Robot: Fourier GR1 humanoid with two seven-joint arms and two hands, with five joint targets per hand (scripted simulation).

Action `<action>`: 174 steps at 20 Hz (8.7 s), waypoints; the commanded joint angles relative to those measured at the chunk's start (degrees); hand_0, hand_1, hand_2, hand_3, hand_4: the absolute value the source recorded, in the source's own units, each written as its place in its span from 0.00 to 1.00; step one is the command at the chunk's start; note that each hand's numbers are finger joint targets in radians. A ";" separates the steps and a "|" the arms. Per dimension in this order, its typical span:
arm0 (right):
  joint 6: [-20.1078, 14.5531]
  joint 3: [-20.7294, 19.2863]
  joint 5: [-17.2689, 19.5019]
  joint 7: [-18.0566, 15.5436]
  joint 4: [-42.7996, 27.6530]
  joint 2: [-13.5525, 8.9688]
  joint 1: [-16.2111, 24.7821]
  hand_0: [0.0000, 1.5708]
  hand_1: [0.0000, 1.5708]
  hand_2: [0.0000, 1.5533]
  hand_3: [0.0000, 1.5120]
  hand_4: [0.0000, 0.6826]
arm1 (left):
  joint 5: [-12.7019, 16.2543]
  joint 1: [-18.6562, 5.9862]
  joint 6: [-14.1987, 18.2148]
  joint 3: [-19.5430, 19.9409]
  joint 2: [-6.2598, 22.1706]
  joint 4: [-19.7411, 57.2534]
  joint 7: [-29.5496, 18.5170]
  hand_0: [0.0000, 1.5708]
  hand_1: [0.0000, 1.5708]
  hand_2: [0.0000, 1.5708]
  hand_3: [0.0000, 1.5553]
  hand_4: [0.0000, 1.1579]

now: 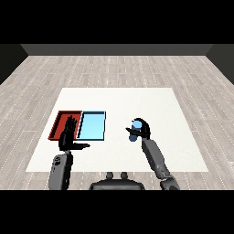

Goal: Pick the blue can and put it in the blue box

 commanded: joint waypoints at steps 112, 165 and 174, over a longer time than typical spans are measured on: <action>-2.90 23.67 -5.44 7.25 -22.62 0.27 -6.11 0.92 0.92 0.92 0.92 0.76 | 13.02 -26.23 35.44 -34.65 -3.75 30.40 -3.94 1.00 1.00 0.99 0.92 0.56; 9.47 2.04 -10.34 5.13 -40.32 -8.90 15.26 0.00 0.00 0.00 0.00 0.00 | 0.85 -47.48 37.09 -18.66 5.04 83.38 0.80 1.00 1.00 1.00 0.94 0.85; 7.51 1.07 -10.78 7.06 -39.37 -6.99 12.00 0.00 0.00 0.00 0.00 0.00 | 4.64 -48.22 32.91 -12.85 6.77 88.83 3.54 0.37 0.37 0.38 0.33 0.46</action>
